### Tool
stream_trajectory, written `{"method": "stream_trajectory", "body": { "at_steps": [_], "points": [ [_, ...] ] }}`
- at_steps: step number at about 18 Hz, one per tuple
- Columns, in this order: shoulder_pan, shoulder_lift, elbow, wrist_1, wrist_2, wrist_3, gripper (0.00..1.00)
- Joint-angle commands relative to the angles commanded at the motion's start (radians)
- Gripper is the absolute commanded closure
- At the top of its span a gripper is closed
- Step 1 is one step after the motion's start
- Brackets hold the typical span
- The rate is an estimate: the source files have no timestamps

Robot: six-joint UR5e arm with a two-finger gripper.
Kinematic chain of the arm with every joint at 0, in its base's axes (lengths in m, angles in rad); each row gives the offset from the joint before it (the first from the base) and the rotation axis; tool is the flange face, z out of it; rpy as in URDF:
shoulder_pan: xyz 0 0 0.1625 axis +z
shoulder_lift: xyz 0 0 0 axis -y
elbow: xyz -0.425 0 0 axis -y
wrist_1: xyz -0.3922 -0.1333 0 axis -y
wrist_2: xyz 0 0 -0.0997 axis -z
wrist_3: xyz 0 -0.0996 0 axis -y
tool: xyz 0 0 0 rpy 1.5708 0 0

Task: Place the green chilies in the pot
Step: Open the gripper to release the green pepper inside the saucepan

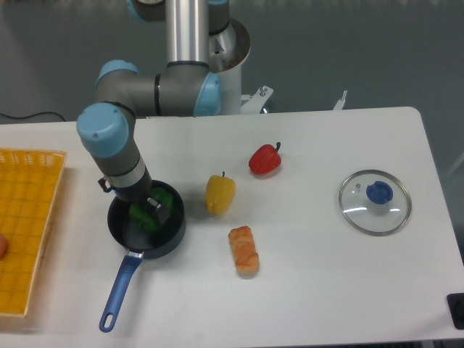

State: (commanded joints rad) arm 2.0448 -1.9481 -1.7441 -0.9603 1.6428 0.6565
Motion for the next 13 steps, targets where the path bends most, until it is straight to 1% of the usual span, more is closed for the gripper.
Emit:
{"method": "stream_trajectory", "body": {
  "at_steps": [2,4,7,9,10,13],
  "points": [
    [-0.006,-0.011,0.002,0.002,0.005,-0.002,0.27],
    [-0.012,-0.023,0.002,0.017,0.005,-0.003,0.26],
    [-0.012,-0.026,0.002,0.021,0.006,-0.006,0.18],
    [-0.012,-0.026,0.002,0.021,0.006,-0.011,0.16],
    [-0.012,-0.025,0.002,0.021,0.006,-0.011,0.11],
    [-0.012,-0.023,0.005,0.02,0.006,-0.011,0.04]
  ]
}}
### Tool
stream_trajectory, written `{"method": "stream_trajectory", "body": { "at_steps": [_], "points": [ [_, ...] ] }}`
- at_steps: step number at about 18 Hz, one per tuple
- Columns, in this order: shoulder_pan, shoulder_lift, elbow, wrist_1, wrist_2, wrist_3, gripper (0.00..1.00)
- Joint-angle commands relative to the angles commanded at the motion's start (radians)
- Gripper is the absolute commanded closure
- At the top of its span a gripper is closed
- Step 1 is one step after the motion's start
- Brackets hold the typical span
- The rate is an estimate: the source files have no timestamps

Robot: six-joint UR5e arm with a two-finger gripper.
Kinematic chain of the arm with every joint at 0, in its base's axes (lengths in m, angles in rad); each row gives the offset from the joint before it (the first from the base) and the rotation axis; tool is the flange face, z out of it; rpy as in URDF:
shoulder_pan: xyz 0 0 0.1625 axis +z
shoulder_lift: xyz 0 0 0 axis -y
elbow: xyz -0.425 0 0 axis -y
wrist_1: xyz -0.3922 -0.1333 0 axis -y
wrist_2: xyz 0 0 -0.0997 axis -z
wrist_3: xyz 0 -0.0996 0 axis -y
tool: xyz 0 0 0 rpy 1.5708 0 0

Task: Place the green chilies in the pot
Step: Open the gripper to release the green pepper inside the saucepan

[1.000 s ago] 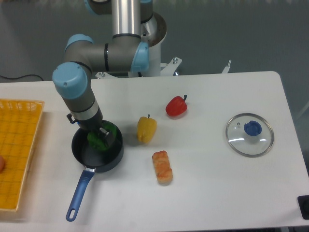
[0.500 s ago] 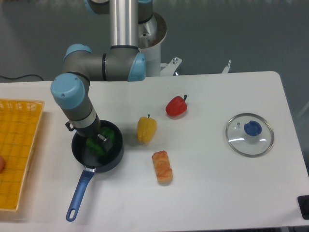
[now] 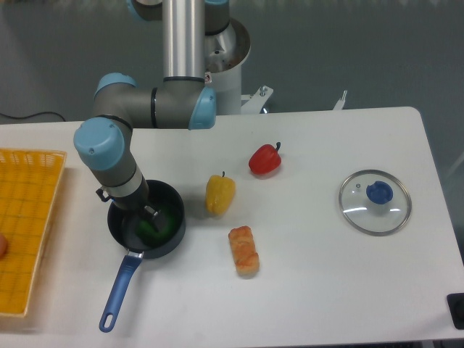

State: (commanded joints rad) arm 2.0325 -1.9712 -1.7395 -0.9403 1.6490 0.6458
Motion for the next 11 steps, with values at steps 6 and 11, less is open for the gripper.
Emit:
{"method": "stream_trajectory", "body": {
  "at_steps": [6,11],
  "points": [
    [0.0,0.006,0.008,-0.003,0.0,0.003,0.0],
    [0.0,0.015,0.008,-0.012,0.041,0.008,0.0]
  ]
}}
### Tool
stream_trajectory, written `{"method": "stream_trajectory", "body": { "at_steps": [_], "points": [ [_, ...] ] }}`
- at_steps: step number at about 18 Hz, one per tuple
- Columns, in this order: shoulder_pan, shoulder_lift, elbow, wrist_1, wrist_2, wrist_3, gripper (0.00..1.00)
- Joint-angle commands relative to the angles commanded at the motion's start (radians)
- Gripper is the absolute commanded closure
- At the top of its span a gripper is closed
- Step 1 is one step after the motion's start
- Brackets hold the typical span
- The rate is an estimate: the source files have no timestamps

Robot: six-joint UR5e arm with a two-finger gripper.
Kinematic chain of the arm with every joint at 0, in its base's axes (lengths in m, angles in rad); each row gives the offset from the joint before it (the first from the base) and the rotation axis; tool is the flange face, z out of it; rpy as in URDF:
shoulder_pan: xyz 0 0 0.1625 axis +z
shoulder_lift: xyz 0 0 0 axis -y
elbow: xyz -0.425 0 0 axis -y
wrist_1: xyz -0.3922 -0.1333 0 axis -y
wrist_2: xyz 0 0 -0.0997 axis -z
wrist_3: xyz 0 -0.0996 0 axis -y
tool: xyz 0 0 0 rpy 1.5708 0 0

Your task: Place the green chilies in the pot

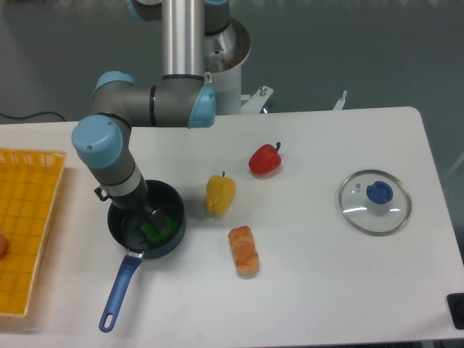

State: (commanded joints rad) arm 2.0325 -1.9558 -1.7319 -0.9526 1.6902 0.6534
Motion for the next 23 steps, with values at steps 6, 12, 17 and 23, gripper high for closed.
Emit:
{"method": "stream_trajectory", "body": {
  "at_steps": [6,12,17,23],
  "points": [
    [0.026,0.018,0.031,-0.008,0.017,0.006,0.0],
    [0.112,0.021,0.034,-0.014,0.011,0.061,0.0],
    [0.176,0.021,0.054,-0.014,0.008,0.213,0.0],
    [0.261,0.028,0.06,-0.014,-0.012,0.44,0.0]
  ]
}}
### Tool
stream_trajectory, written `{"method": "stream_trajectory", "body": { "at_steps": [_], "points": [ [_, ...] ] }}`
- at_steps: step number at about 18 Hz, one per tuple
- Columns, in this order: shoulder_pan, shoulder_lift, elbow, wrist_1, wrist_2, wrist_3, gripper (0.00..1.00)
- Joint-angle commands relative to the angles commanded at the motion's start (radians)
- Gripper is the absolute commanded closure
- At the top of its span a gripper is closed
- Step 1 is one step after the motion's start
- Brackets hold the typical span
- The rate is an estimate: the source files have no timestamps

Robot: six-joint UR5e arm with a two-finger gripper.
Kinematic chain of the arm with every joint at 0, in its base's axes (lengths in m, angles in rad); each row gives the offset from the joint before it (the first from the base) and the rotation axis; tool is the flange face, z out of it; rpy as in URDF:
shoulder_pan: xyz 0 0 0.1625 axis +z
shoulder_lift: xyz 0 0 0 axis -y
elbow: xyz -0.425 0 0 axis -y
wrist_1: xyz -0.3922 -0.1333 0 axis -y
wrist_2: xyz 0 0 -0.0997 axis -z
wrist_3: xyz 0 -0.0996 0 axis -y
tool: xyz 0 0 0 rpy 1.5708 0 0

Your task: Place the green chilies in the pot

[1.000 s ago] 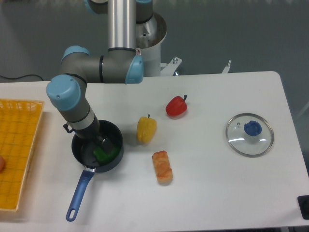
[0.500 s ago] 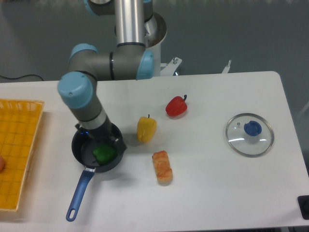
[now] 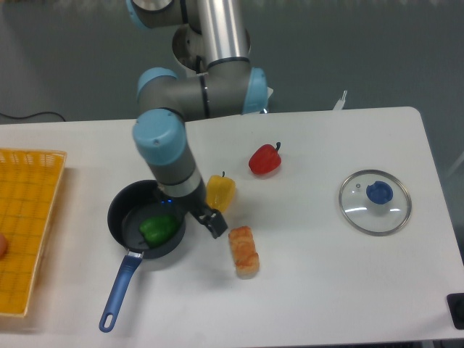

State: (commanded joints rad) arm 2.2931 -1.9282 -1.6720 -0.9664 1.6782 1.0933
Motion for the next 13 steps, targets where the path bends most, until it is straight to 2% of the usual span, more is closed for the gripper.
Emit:
{"method": "stream_trajectory", "body": {
  "at_steps": [5,8,11,13],
  "points": [
    [0.074,0.002,0.028,-0.017,-0.017,0.16,0.0],
    [0.12,0.002,0.048,-0.061,-0.035,0.181,0.0],
    [0.155,0.003,0.052,-0.075,-0.038,0.224,0.0],
    [0.186,0.006,0.081,-0.124,-0.04,0.273,0.0]
  ]
}}
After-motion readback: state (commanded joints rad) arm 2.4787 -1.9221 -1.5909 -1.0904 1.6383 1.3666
